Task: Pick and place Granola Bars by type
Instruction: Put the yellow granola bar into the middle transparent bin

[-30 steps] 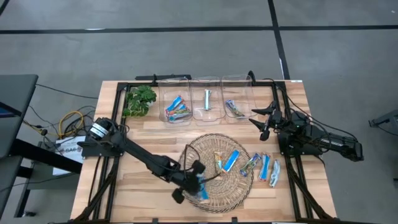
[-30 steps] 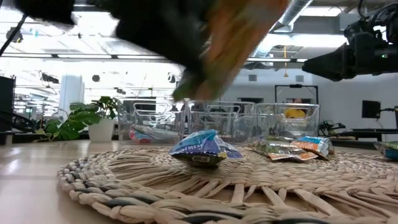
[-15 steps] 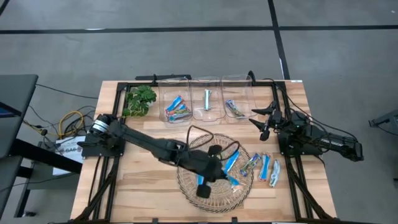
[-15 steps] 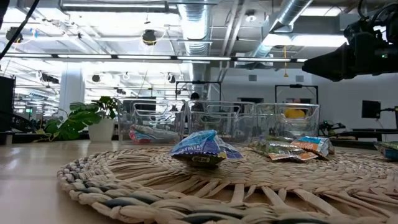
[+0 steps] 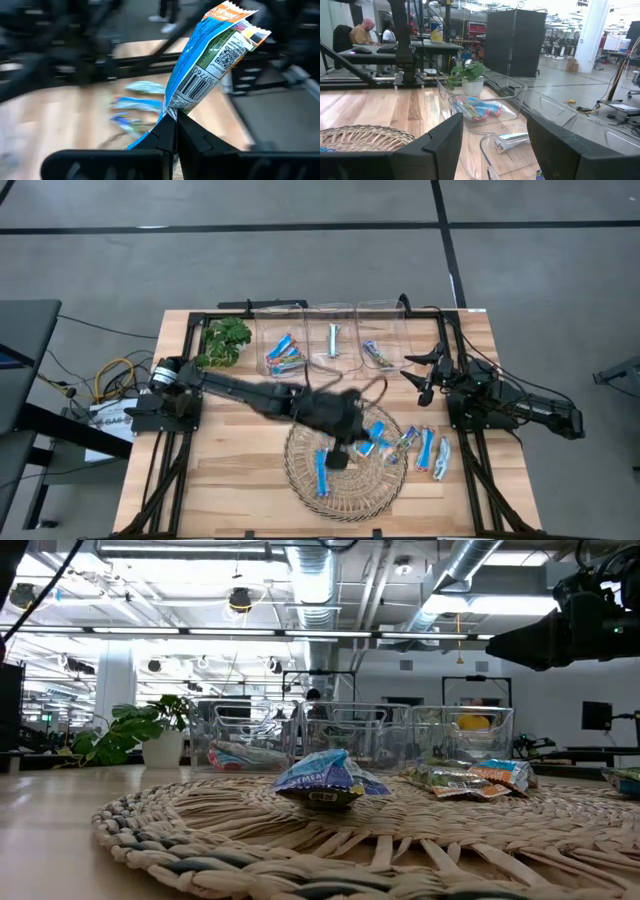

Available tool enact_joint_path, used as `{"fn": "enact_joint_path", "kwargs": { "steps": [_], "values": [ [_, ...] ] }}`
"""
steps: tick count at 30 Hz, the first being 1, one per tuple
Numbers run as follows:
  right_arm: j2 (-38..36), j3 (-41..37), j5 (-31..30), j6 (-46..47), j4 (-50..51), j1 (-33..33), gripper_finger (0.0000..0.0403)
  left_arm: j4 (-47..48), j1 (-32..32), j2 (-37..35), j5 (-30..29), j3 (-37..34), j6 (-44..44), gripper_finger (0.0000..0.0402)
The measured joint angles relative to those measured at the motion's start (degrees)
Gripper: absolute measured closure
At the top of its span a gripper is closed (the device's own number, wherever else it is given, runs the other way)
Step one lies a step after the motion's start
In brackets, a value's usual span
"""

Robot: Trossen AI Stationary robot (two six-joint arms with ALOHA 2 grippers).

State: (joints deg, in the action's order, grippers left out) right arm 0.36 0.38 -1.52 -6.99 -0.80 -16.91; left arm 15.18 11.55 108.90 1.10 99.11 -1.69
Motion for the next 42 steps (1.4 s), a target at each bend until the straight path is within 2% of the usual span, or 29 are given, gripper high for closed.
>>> {"fn": "enact_joint_path", "kwargs": {
  "steps": [10,15,20,29,37,42],
  "values": [
    [0.0,0.0,0.0,0.0,0.0,0.0,0.0188,0.5,-16.8,0.0,-0.5,0.0,4.1,0.0397],
    [0.0,0.0,0.0,0.0,0.0,0.0,0.0188,0.5,-25.7,0.0,-0.5,0.0,4.1,0.0397],
    [0.0,0.0,0.0,0.0,0.0,0.0,0.0188,0.7,-31.9,0.0,-0.8,0.0,2.7,0.0397],
    [0.0,0.0,0.0,0.0,0.0,0.0,0.0188,5.3,-34.9,0.1,-1.9,0.0,4.3,0.0397],
    [0.0,0.0,0.0,0.0,0.0,0.0,0.0188,20.9,-35.2,0.1,-2.0,0.0,8.3,0.0397],
    [0.0,0.0,0.0,0.0,0.0,0.0,0.0188,26.5,-34.8,0.1,-2.0,0.0,9.6,0.0397]
  ]
}}
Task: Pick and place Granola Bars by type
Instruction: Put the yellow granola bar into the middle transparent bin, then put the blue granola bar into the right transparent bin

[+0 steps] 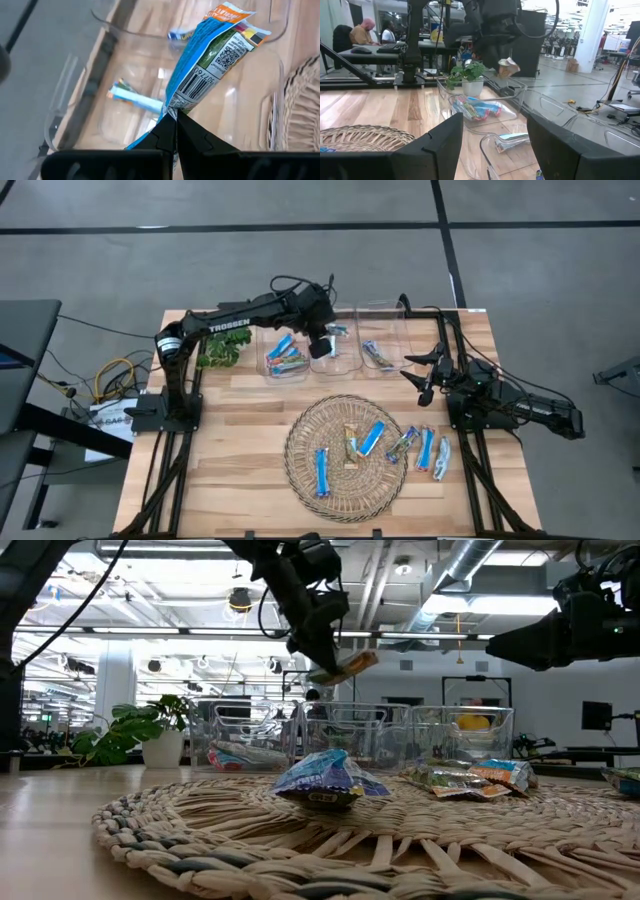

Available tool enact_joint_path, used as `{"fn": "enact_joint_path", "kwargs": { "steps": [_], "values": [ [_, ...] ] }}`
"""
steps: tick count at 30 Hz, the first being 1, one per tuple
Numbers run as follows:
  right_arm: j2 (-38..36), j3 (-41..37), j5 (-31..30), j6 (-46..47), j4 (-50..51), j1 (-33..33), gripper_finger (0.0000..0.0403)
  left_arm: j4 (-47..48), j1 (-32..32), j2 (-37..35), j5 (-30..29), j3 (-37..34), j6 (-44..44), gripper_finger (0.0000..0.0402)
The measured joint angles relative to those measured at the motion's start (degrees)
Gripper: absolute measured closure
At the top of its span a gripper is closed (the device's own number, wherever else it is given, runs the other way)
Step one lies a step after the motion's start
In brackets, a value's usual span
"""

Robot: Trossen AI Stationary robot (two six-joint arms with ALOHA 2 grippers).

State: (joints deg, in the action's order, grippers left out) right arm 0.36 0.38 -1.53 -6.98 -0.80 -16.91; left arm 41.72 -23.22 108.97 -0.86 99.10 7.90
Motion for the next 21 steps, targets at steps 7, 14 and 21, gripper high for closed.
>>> {"fn": "enact_joint_path", "kwargs": {
  "steps": [7,14,21],
  "values": [
    [0.0,0.0,0.0,0.0,0.0,0.0,0.0188,1.1,0.0,0.0,-5.6,0.0,-5.1,0.0391],
    [0.0,0.0,0.0,0.0,0.0,0.0,0.0188,2.8,0.0,0.0,-3.9,0.0,-4.0,0.0309],
    [0.0,0.0,0.0,0.0,0.0,0.0,0.0188,1.8,0.1,0.0,-4.1,0.0,-4.0,0.0233]
  ]
}}
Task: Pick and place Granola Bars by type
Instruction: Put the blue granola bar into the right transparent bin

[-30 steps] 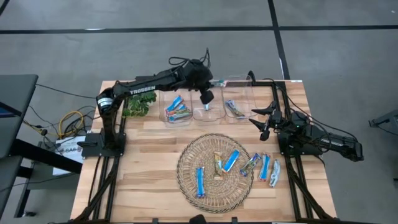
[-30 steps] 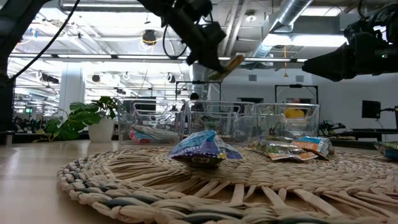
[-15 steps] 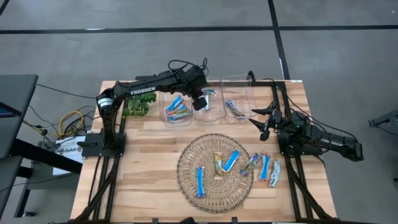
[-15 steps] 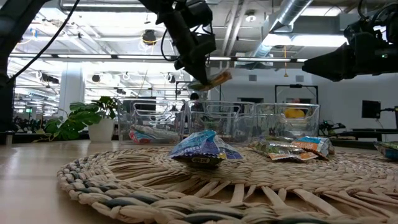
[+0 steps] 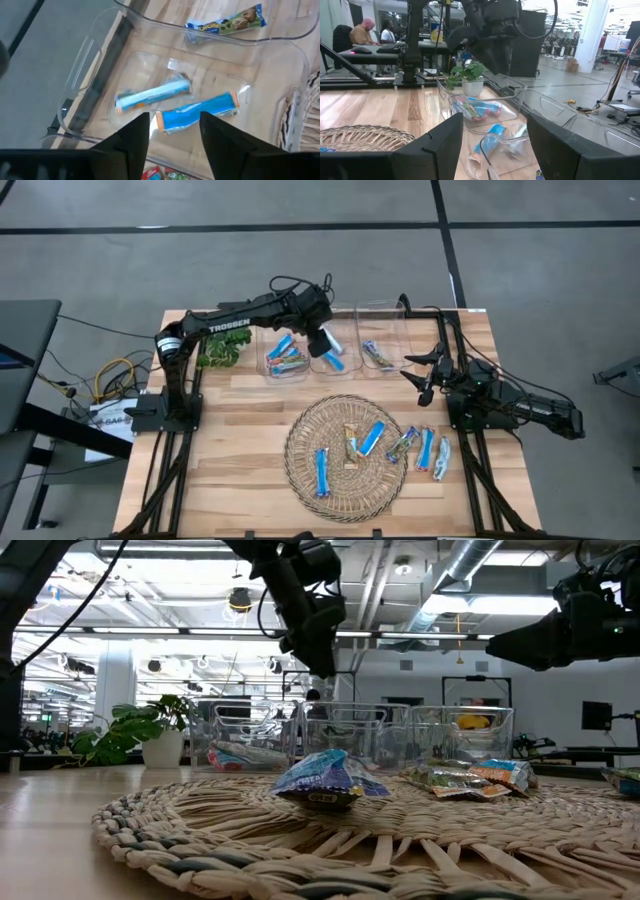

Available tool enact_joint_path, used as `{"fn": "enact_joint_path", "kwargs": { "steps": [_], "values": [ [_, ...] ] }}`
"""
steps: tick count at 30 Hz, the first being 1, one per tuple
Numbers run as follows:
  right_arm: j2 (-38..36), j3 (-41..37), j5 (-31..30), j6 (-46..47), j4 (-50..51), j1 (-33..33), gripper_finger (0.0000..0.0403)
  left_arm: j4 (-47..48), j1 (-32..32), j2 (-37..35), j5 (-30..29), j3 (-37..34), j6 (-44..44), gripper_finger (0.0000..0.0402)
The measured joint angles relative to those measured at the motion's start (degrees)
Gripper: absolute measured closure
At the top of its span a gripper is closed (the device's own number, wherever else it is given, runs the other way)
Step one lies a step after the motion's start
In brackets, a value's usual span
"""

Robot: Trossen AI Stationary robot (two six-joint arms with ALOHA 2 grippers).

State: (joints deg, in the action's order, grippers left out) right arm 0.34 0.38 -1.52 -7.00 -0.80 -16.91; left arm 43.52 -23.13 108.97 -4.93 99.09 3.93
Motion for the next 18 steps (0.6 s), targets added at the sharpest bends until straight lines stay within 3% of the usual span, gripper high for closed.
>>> {"fn": "enact_joint_path", "kwargs": {
  "steps": [6,18],
  "values": [
    [0.0,0.0,0.0,0.0,0.0,0.0,0.0188,-2.1,1.1,0.0,1.3,0.0,0.5,0.0219],
    [0.0,0.0,0.0,0.0,0.0,0.0,0.0188,-19.9,7.2,0.0,15.2,0.0,2.0,0.0219]
  ]
}}
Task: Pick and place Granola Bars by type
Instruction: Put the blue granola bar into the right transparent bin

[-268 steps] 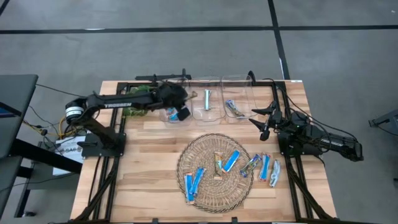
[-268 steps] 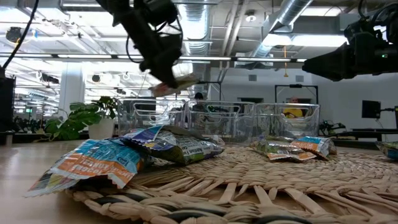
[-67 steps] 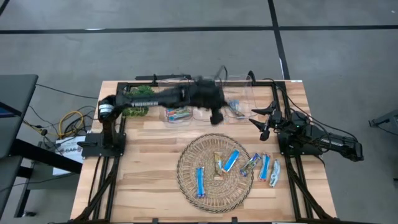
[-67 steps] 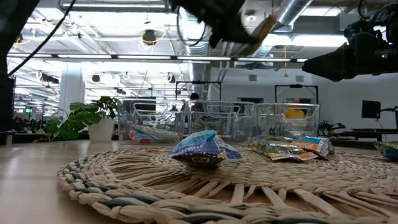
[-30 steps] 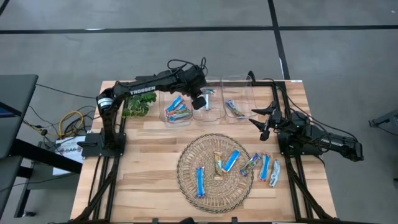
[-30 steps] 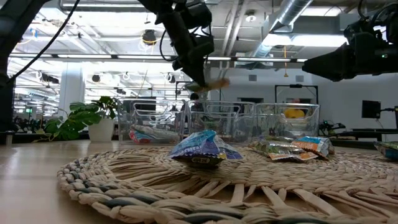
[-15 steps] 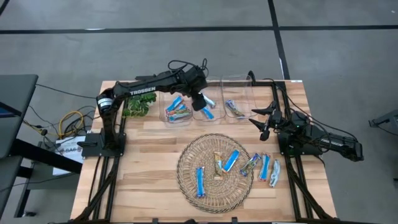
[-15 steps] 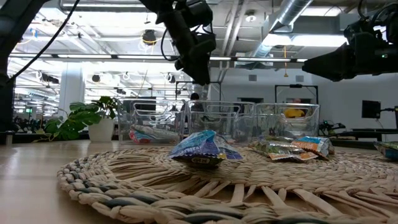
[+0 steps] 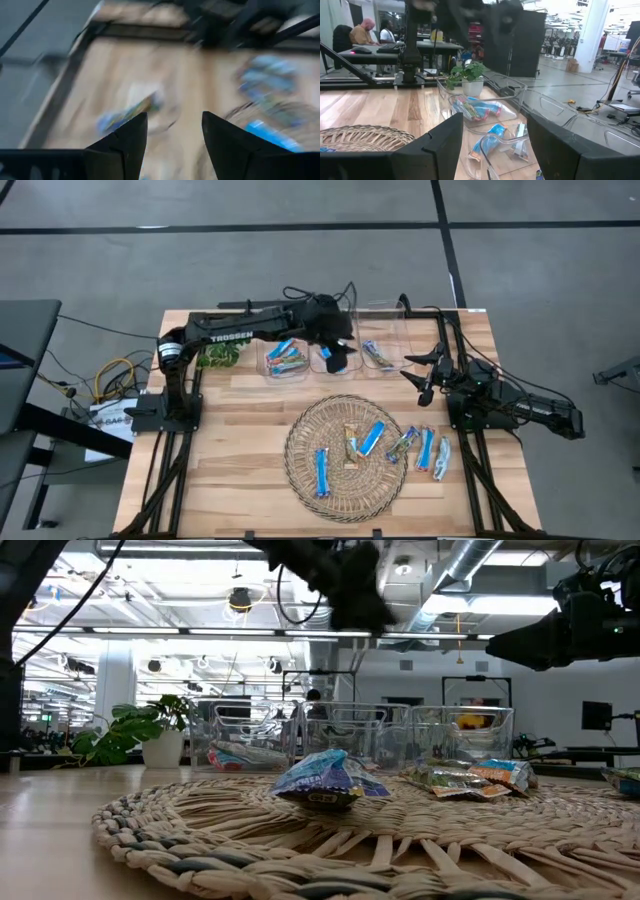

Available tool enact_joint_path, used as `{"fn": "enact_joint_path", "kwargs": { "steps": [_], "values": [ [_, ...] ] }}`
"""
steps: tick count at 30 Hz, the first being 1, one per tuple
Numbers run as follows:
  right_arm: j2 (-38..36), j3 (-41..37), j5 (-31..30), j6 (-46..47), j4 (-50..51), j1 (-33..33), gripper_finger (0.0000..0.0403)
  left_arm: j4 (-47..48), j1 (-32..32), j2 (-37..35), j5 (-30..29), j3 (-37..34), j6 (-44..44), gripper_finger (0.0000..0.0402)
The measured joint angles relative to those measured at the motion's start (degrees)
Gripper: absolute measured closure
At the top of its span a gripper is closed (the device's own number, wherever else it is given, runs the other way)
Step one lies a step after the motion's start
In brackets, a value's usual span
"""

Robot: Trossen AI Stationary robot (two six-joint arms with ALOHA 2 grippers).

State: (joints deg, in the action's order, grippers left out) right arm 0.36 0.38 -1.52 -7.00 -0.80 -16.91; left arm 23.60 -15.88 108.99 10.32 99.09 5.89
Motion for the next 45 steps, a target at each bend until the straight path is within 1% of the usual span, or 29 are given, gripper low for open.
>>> {"fn": "enact_joint_path", "kwargs": {
  "steps": [5,7,9,14,20,23,30,33,37,41,45],
  "values": [
    [0.0,0.0,0.0,0.0,0.0,0.0,0.0188,-9.6,3.3,0.0,11.1,0.0,-0.9,0.0219],
    [0.0,0.0,0.0,0.0,0.0,0.0,0.0188,-11.8,4.6,0.0,15.2,0.0,-0.9,0.0219],
    [0.0,0.0,0.0,0.0,0.0,0.0,0.0188,-12.3,5.8,0.0,17.6,0.0,-1.0,0.0219],
    [0.0,0.0,0.0,0.0,0.0,0.0,0.0188,-9.9,8.9,0.0,17.9,0.0,-0.8,0.0219],
    [0.0,0.0,0.0,0.0,0.0,0.0,0.0188,-2.5,14.0,0.0,17.7,0.0,4.0,0.0219],
    [0.0,0.0,0.0,0.0,0.0,0.0,0.0188,3.2,17.1,0.0,15.3,0.0,8.6,0.0219],
    [0.0,0.0,0.0,0.0,0.0,0.0,0.0188,19.5,25.0,0.0,4.3,0.0,23.5,0.0219],
    [0.0,0.0,0.0,0.0,0.0,0.0,0.0188,24.9,28.2,0.0,1.2,-0.4,30.1,0.0219],
    [0.0,0.0,0.0,0.0,0.0,0.0,0.0188,28.8,32.0,0.0,-1.4,-2.6,36.0,0.0219],
    [0.0,0.0,0.0,0.0,0.0,0.0,0.0188,28.7,35.2,0.1,-5.6,-5.4,36.6,0.0219],
    [0.0,0.0,0.0,0.0,0.0,0.0,0.0188,27.7,37.0,0.0,-10.3,-6.8,36.7,0.0219]
  ]
}}
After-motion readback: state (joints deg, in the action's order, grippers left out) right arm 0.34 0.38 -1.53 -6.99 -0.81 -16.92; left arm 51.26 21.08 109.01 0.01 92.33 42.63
